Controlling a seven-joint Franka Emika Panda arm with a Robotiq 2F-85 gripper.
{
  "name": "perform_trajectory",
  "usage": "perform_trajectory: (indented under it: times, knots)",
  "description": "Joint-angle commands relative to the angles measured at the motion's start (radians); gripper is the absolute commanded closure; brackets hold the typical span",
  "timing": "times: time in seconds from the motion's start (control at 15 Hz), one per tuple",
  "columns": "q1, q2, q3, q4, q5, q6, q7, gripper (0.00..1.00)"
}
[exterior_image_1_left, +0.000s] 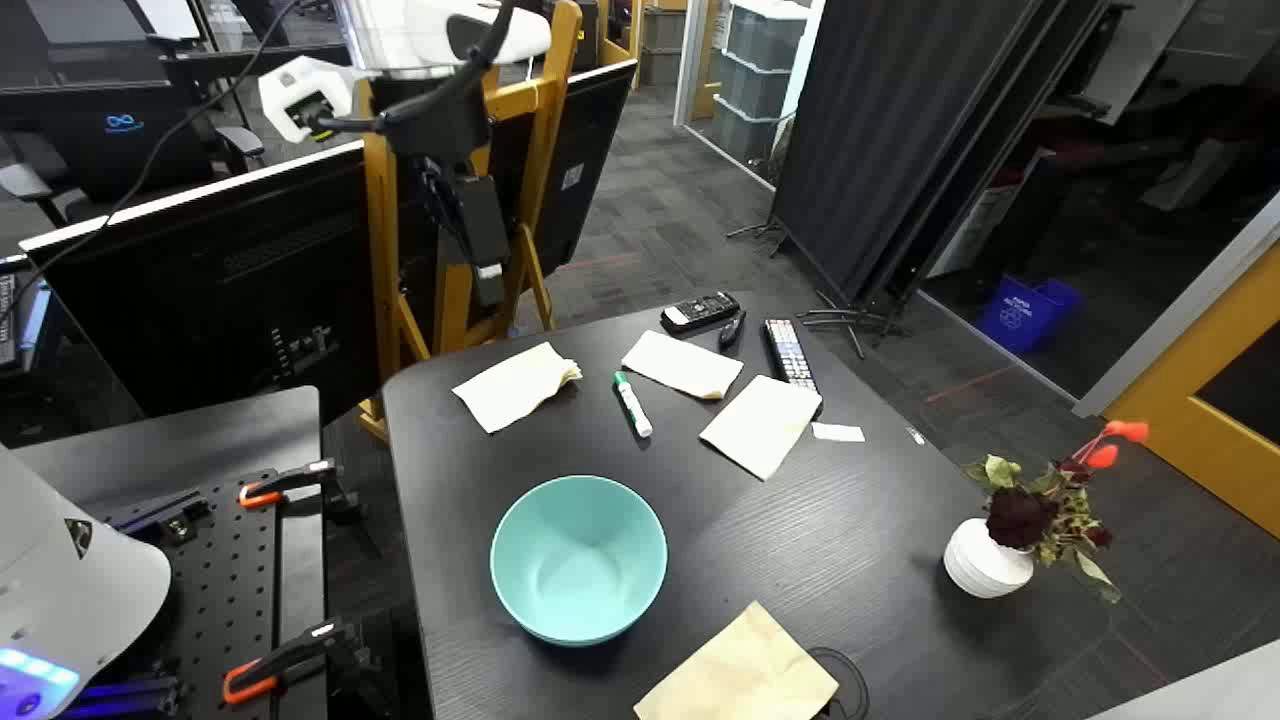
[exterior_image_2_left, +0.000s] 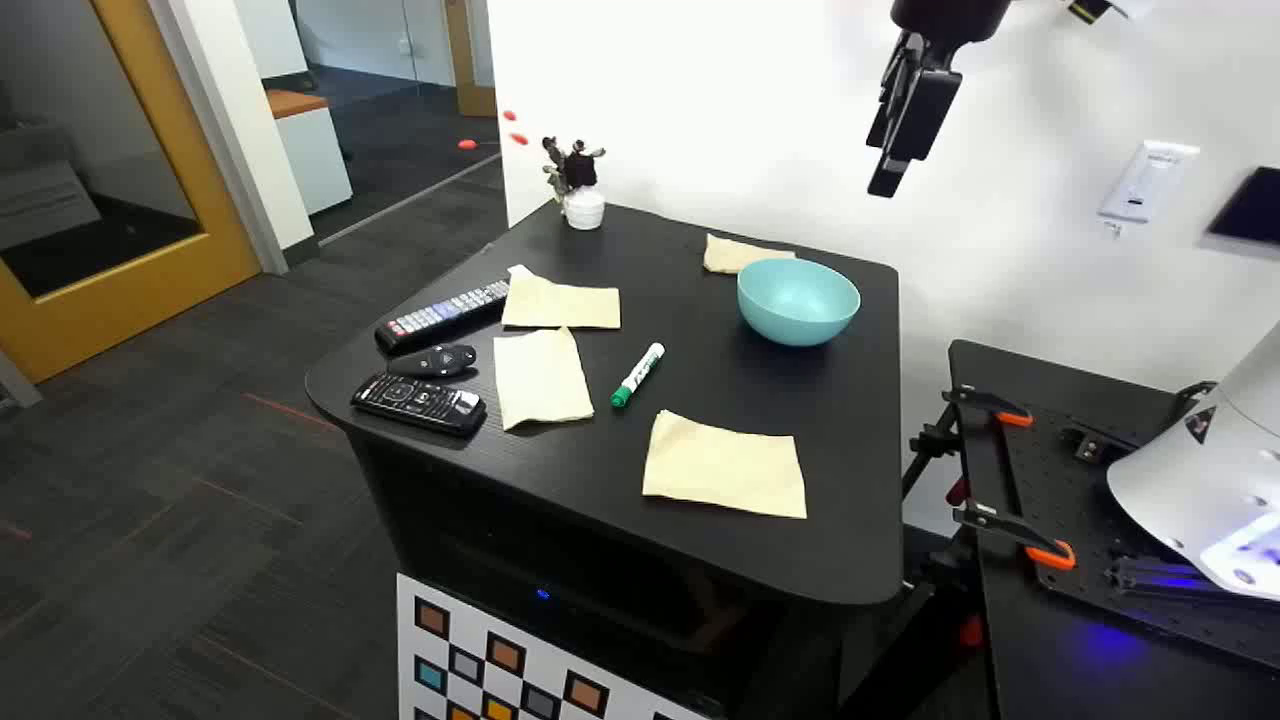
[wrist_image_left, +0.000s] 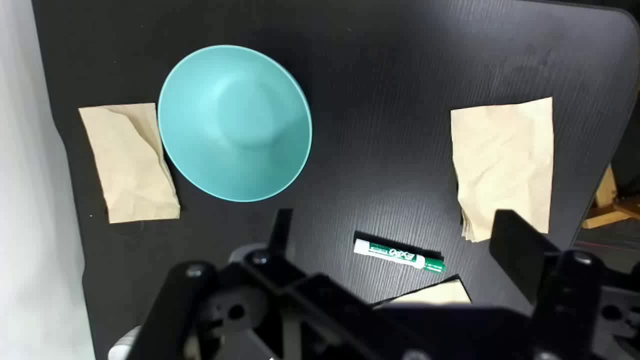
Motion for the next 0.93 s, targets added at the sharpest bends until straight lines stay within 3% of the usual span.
perform_trajectory:
  times: [0.0, 0.47, 0.87]
  knots:
    - [0.007, 0.0, -0.007, 0.002, -0.003, -0.003, 0.003, 0.0]
    - [0.007, 0.0, -0.007, 0.002, -0.003, -0.003, 0.003, 0.0]
    - [0.038, 0.111, -0.002, 0.045, 0.009, 0.029, -0.036, 0.0]
